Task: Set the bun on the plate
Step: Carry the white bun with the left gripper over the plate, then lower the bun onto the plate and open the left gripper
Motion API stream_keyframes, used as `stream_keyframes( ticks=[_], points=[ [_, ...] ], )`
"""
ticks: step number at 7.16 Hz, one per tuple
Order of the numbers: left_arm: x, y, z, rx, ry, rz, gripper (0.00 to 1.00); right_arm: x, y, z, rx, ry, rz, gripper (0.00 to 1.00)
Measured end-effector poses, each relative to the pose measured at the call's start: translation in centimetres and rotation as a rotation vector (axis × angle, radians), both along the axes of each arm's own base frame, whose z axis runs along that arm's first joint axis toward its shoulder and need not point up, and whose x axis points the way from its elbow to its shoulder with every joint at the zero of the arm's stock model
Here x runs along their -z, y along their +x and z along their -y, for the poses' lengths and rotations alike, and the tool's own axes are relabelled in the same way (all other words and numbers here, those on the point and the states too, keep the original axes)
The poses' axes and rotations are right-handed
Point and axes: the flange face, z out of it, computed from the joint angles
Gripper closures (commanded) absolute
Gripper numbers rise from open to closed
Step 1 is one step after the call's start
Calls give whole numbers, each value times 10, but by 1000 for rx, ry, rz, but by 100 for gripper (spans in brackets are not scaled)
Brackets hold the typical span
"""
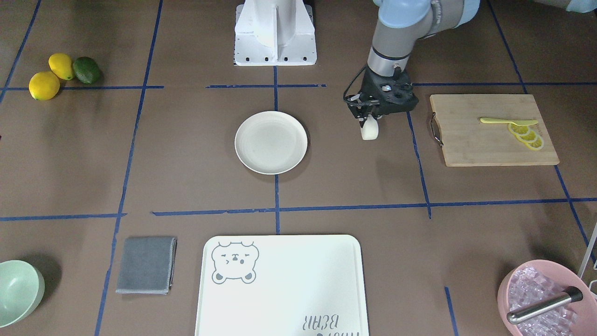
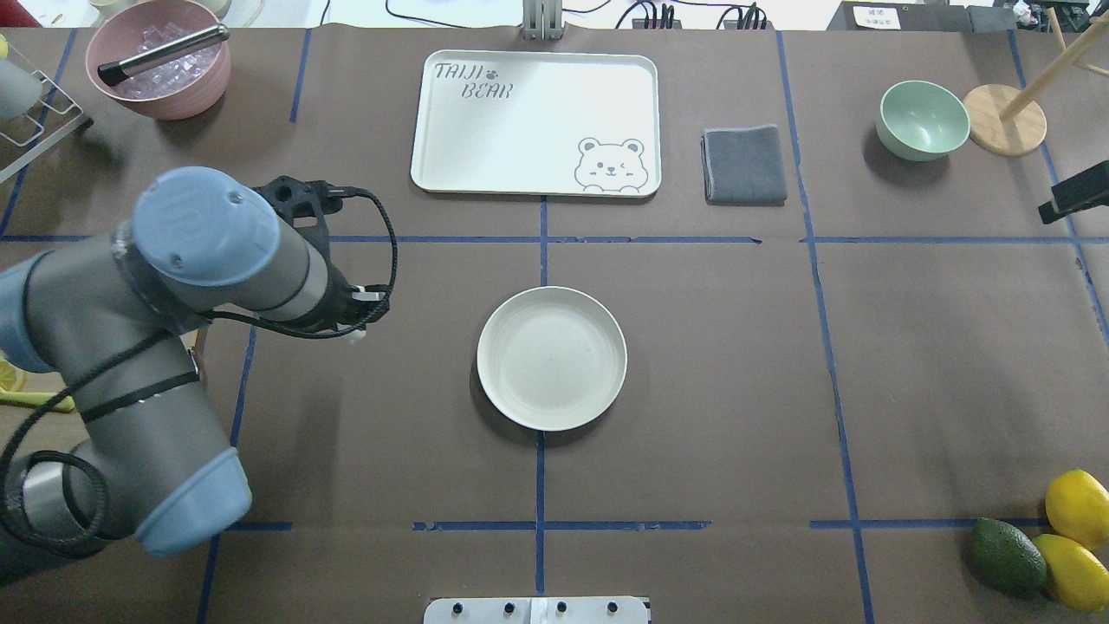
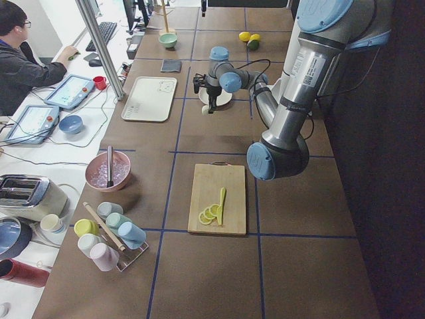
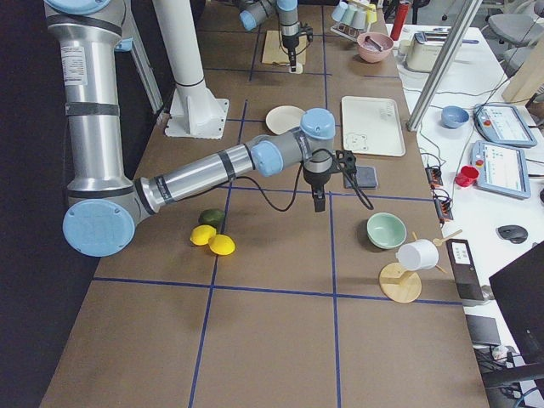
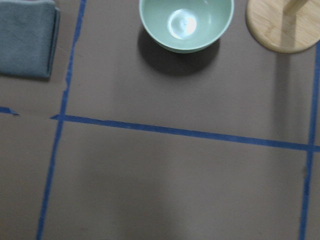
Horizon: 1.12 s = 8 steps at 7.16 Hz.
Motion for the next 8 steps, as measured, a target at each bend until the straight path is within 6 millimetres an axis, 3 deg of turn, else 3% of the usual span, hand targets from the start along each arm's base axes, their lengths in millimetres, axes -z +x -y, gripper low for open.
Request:
stream_keyframes(
  ticks=[2, 3, 5, 8],
  points=[
    [48, 80, -28, 29, -7, -15, 70, -74, 64, -9, 41, 5, -1, 1],
    [64, 109, -36, 37, -5, -14, 70, -100, 82, -12, 55, 2, 12, 1],
    [80, 149, -34, 50, -9, -3, 70, -118, 93, -14, 65, -3, 22, 1],
    [86, 185, -22, 51, 0, -21, 68, -120, 94, -15, 65, -3, 23, 1]
  ],
)
